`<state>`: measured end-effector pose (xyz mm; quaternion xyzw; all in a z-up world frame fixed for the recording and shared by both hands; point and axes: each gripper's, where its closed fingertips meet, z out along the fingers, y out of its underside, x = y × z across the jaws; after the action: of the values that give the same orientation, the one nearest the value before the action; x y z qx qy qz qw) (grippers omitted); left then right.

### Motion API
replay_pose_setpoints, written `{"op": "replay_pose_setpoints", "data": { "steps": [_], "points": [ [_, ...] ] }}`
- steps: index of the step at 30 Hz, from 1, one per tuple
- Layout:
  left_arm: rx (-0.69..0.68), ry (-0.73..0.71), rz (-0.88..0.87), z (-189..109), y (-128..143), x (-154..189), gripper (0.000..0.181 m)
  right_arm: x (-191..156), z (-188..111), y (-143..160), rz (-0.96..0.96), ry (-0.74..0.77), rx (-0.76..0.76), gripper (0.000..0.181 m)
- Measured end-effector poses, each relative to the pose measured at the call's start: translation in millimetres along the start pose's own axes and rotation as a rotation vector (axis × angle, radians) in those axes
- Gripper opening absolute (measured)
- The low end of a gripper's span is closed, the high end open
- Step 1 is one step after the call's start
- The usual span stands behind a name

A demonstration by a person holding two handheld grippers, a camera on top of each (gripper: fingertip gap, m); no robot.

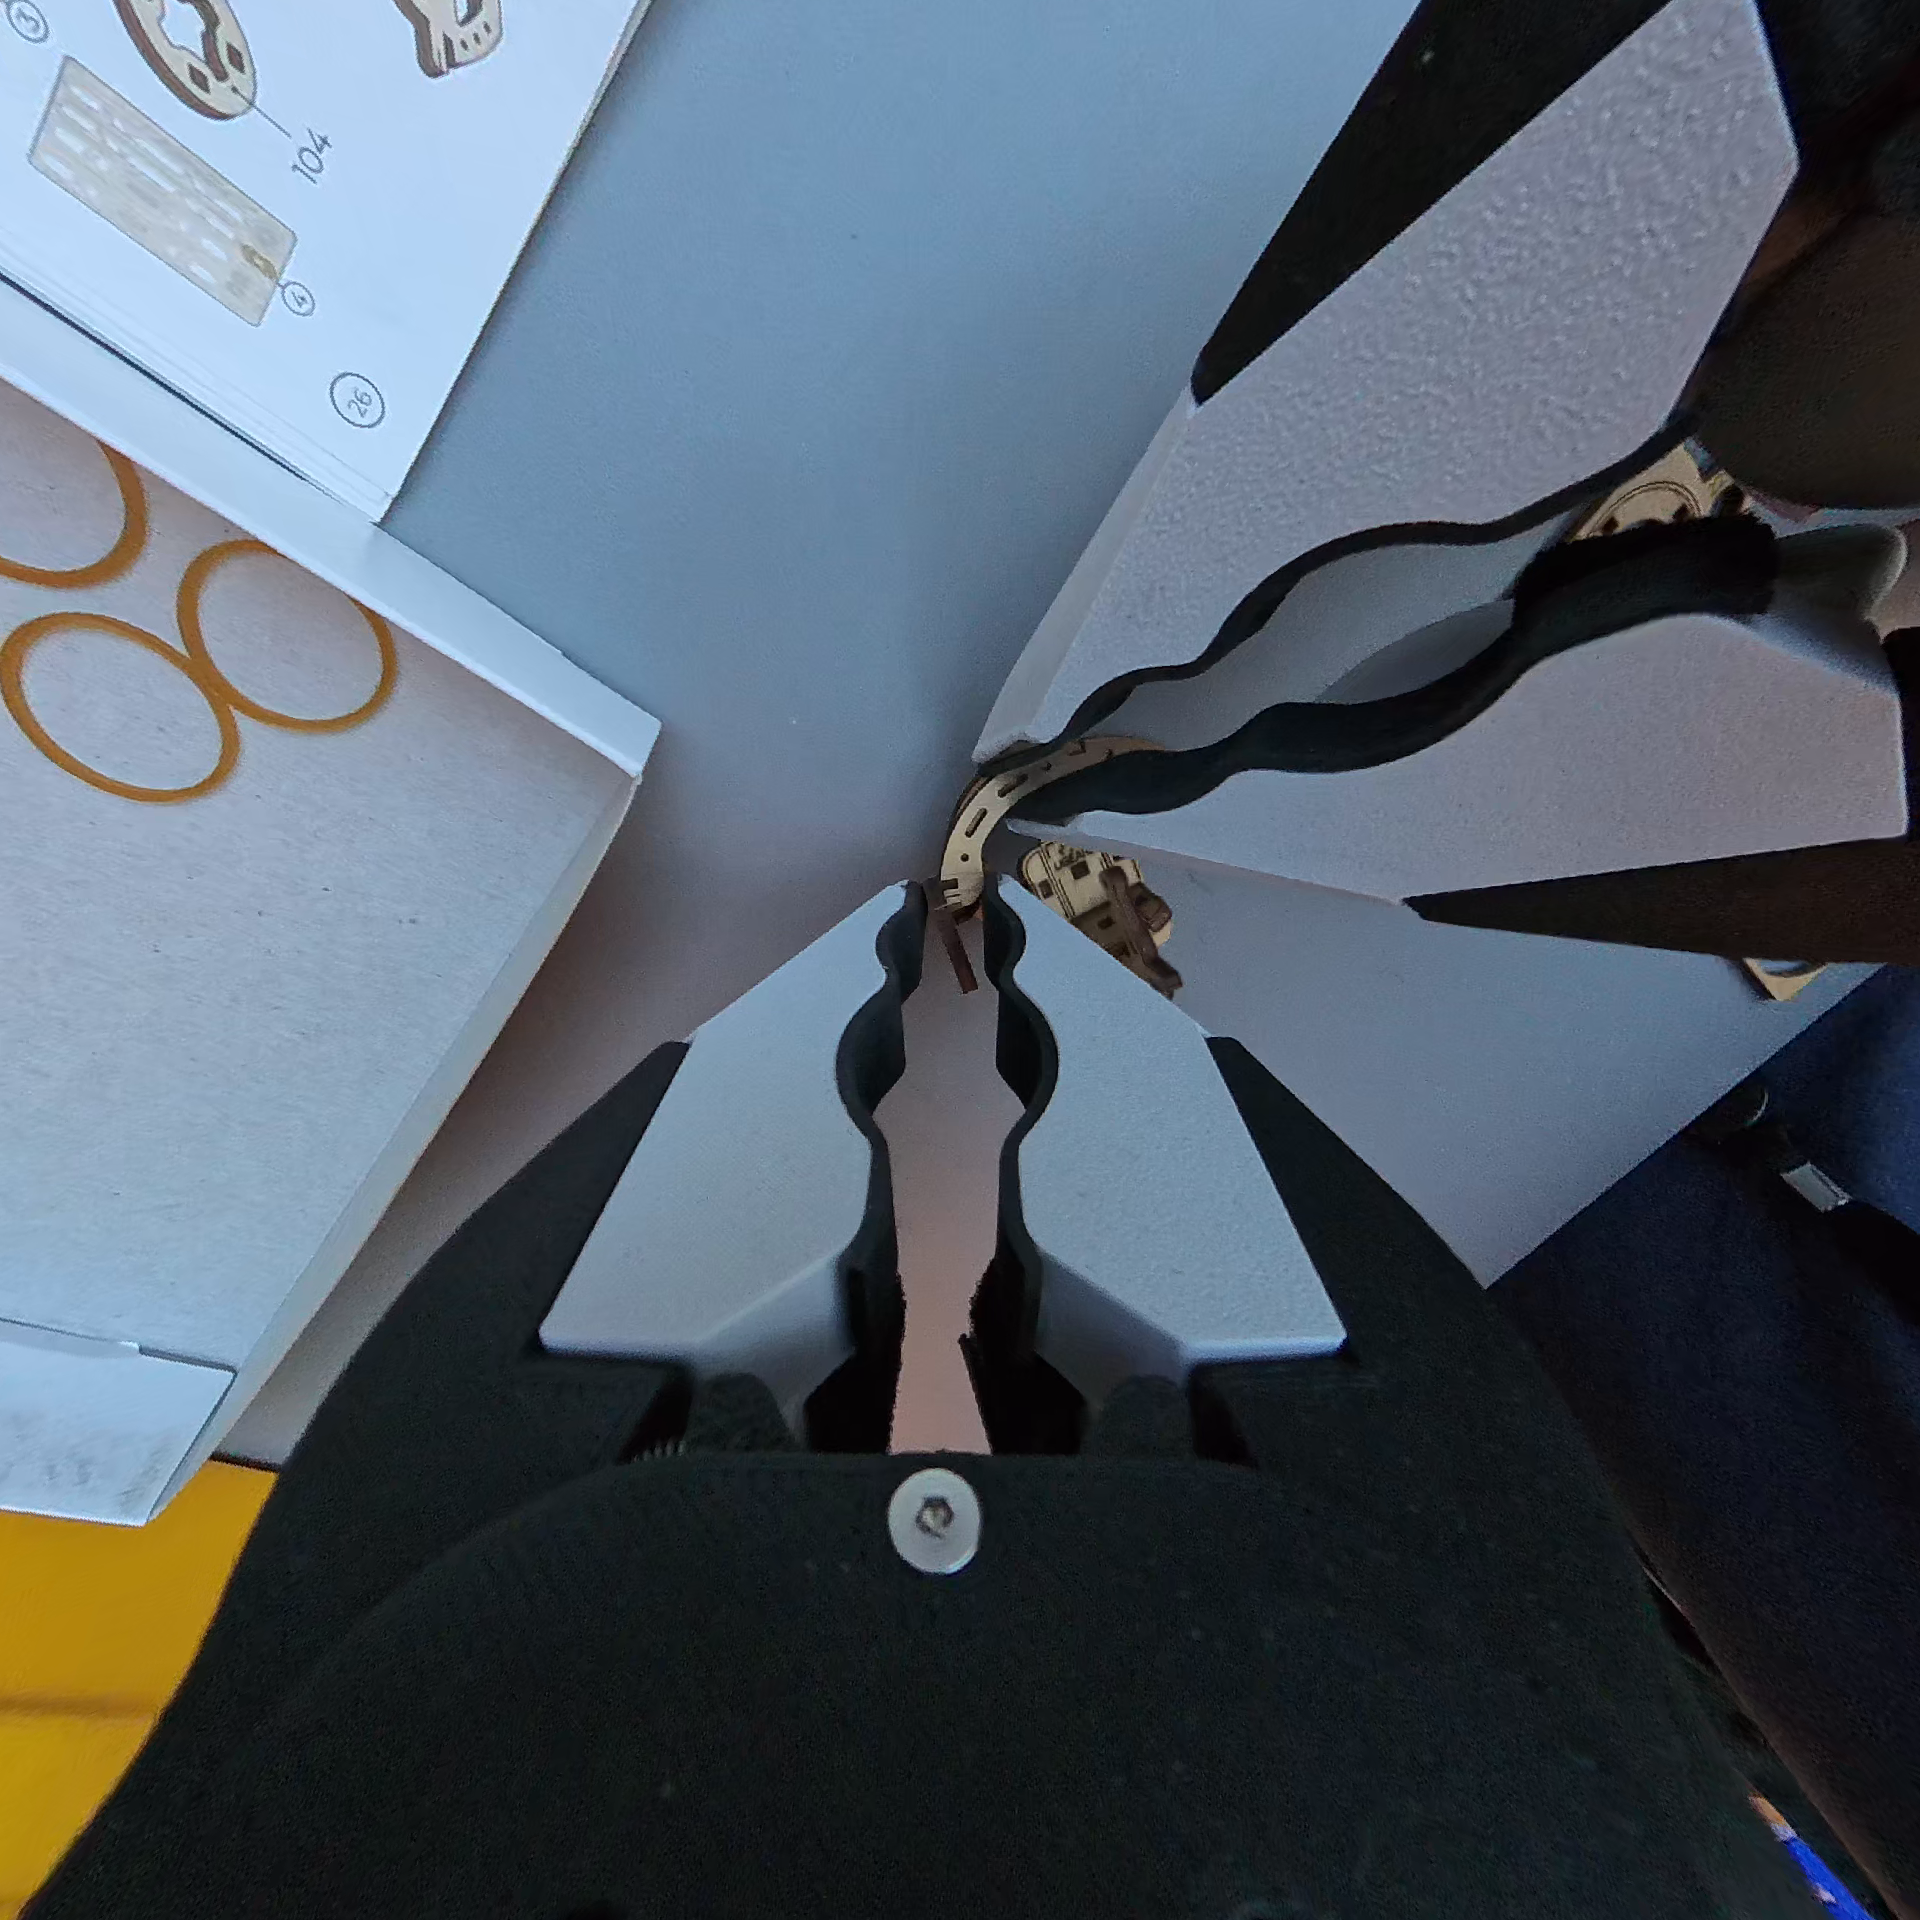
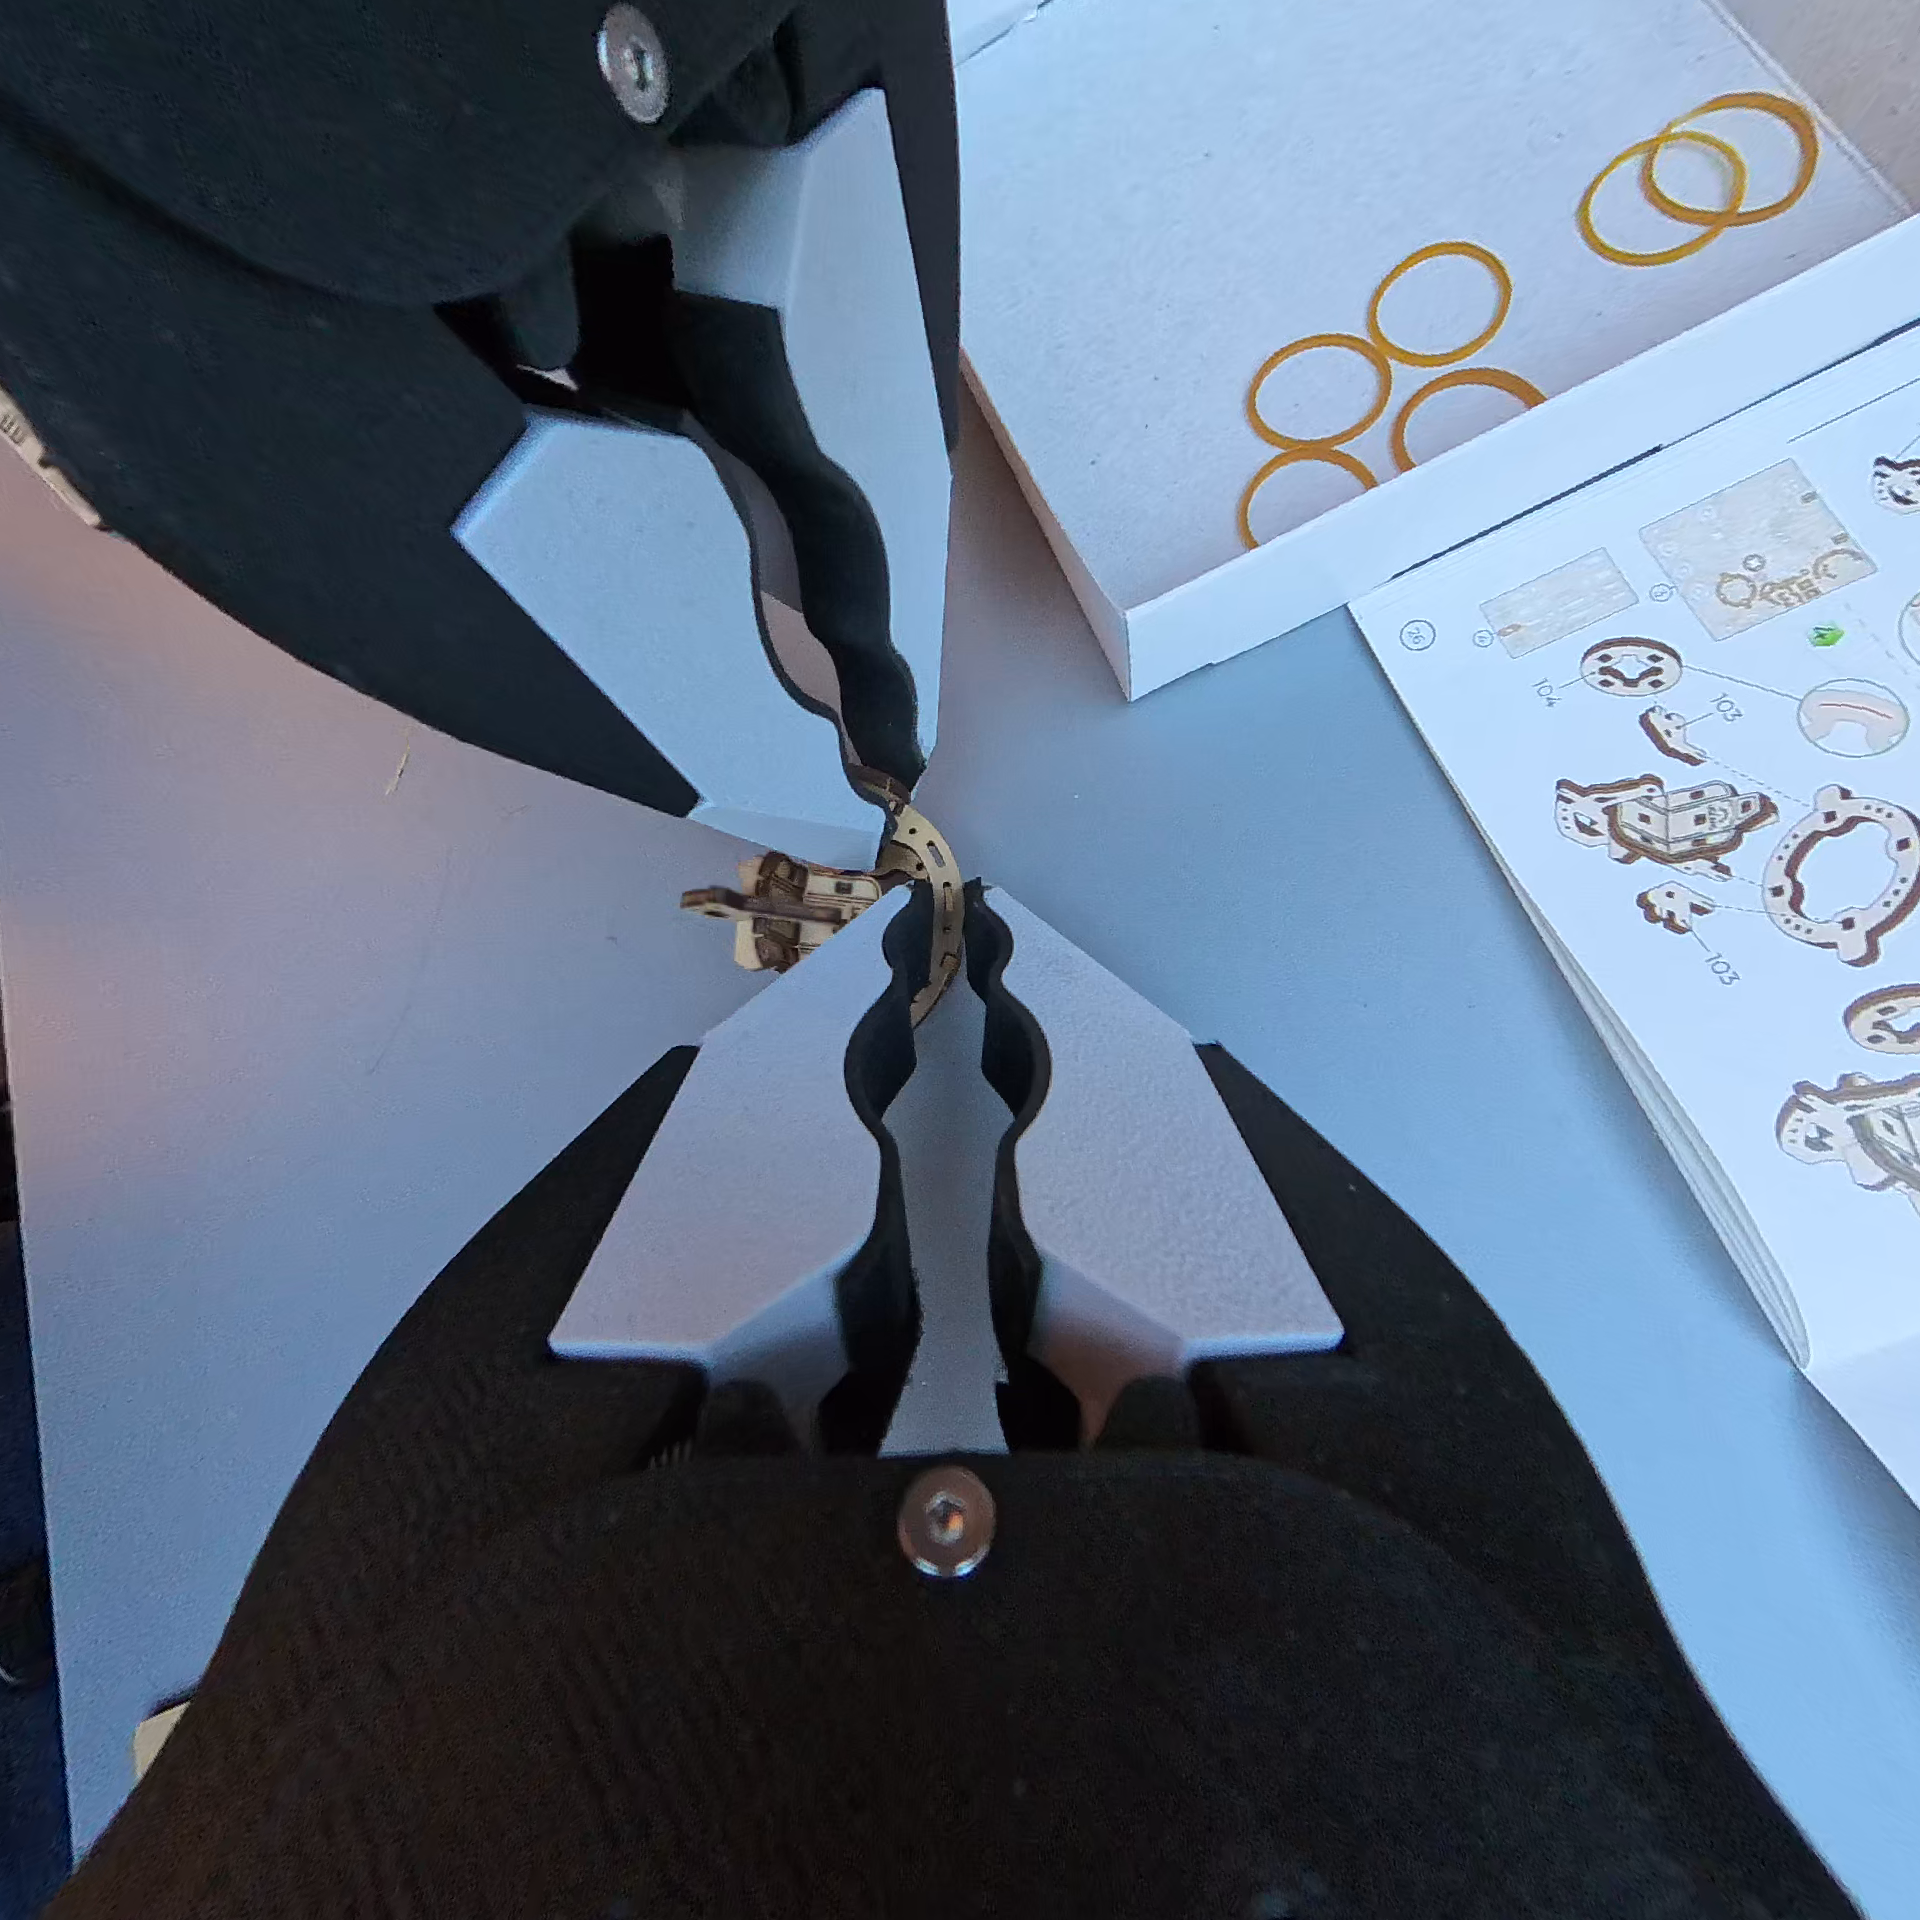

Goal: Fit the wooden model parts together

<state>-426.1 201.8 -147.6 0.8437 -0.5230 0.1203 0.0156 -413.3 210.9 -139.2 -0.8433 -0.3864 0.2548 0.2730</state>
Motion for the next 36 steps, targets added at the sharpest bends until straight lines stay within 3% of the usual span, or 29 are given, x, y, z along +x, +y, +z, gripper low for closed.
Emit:
{"op": "replay_pose_setpoints", "data": {
  "steps": [11, 19, 29, 36],
  "points": [
    [-0.005, 0.022, 0.047, 2, 3, 0, 0.010, -2, 4, 1, -0.055, -0.012, -0.004, 0.005],
    [-0.023, 0.037, 0.185, 2, 2, 2, 0.009, -2, 1, 1, -0.123, -0.018, -0.018, 0.005],
    [0.027, 0.120, 0.085, -4, 1, -3, 0.024, -1, -2, -1, -0.133, -0.030, 0.007, 0.005],
    [0.144, 0.210, 0.035, -21, 6, 6, 0.024, -4, -6, -2, -0.232, -0.063, 0.003, 0.005]
  ]
}}
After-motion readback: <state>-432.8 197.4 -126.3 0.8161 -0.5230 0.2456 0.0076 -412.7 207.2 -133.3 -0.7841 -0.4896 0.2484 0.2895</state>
